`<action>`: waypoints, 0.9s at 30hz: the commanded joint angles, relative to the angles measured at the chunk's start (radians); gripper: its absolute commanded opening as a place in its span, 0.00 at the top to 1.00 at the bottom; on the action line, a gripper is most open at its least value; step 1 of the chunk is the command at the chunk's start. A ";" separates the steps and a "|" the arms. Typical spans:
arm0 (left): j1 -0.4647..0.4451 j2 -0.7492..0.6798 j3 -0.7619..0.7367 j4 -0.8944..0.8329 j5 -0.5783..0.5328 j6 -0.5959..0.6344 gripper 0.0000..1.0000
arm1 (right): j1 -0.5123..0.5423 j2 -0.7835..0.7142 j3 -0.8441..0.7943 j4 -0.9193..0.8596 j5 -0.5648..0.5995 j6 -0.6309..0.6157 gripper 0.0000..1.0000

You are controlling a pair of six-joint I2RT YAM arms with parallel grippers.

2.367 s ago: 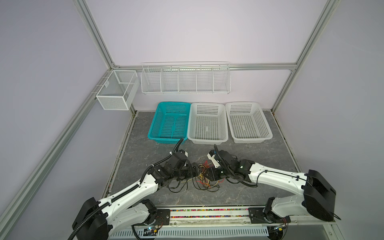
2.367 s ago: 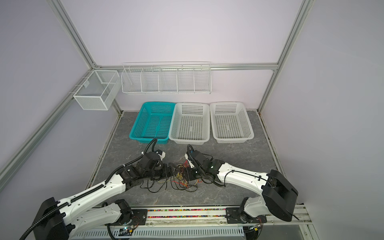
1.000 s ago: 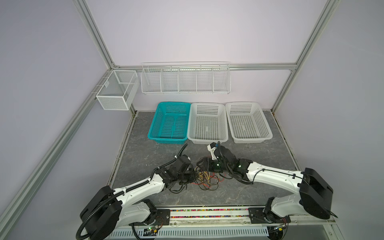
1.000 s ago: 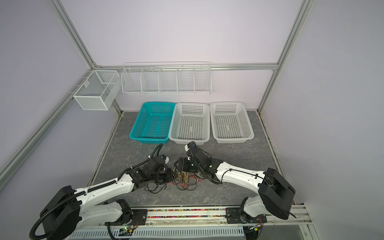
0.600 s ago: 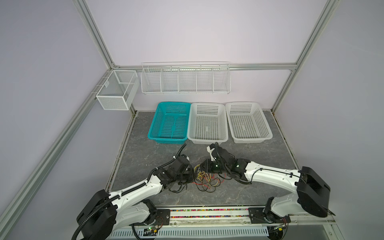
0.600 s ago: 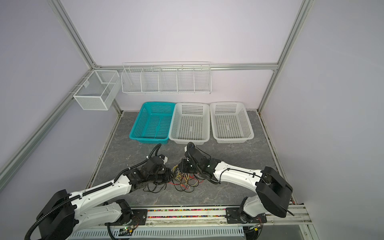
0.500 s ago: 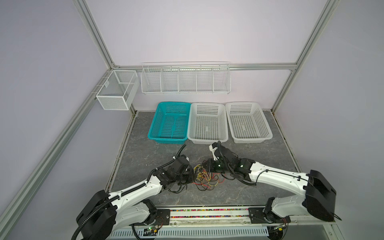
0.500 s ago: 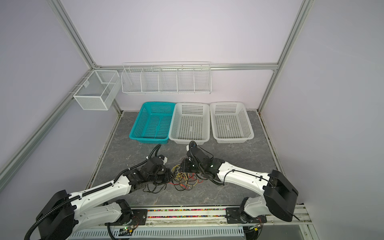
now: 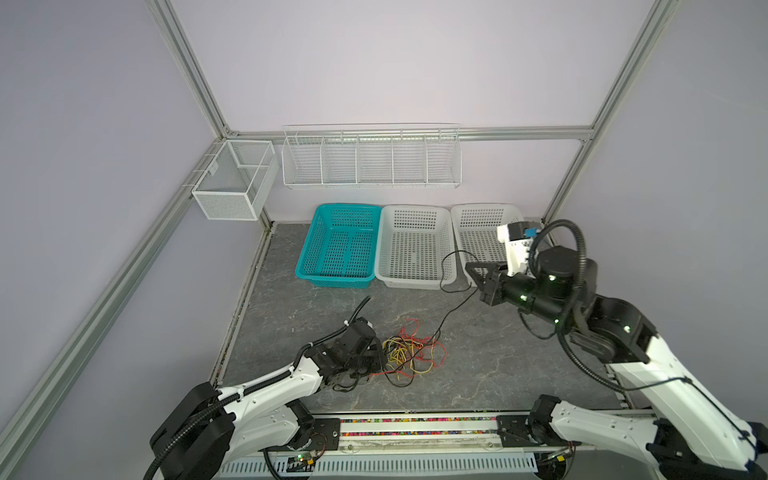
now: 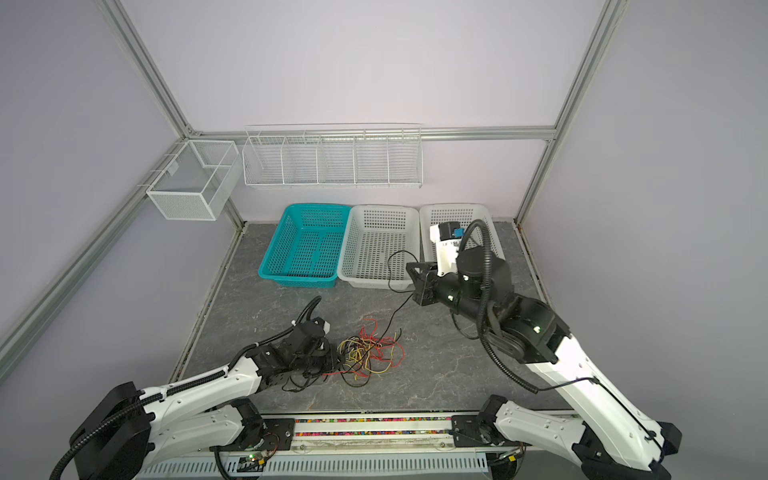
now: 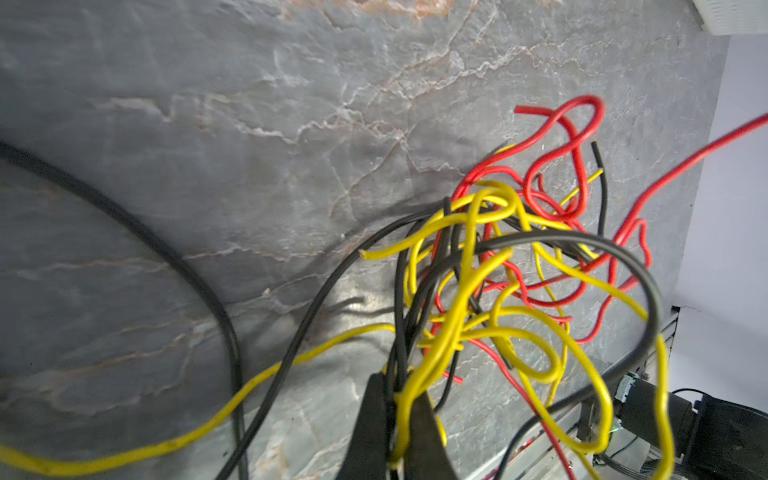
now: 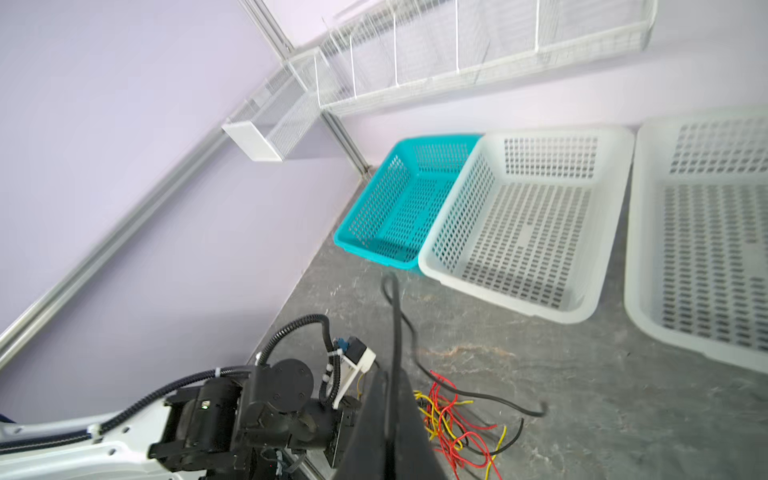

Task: Untangle the cables
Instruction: 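Pull a black wire out toward the white baskets with the right gripper, then release the black wire and lower the right gripper back to the bundle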

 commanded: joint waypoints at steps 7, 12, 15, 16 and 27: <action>0.001 -0.013 -0.029 -0.033 -0.071 0.001 1.00 | -0.062 0.149 0.584 -0.393 0.034 -0.219 0.93; 0.003 0.007 -0.037 -0.023 -0.073 0.002 1.00 | -0.062 0.257 0.881 -0.516 0.026 -0.251 0.93; 0.003 0.014 -0.033 -0.015 -0.065 -0.009 1.00 | -0.062 0.251 0.865 -0.531 -0.044 -0.231 0.93; 0.003 0.012 -0.031 -0.010 -0.060 -0.013 1.00 | -0.062 0.230 0.806 -0.519 -0.067 -0.223 0.93; 0.003 -0.113 0.083 -0.033 -0.051 -0.006 0.61 | -0.062 -0.115 -0.098 -0.190 -0.296 -0.098 0.93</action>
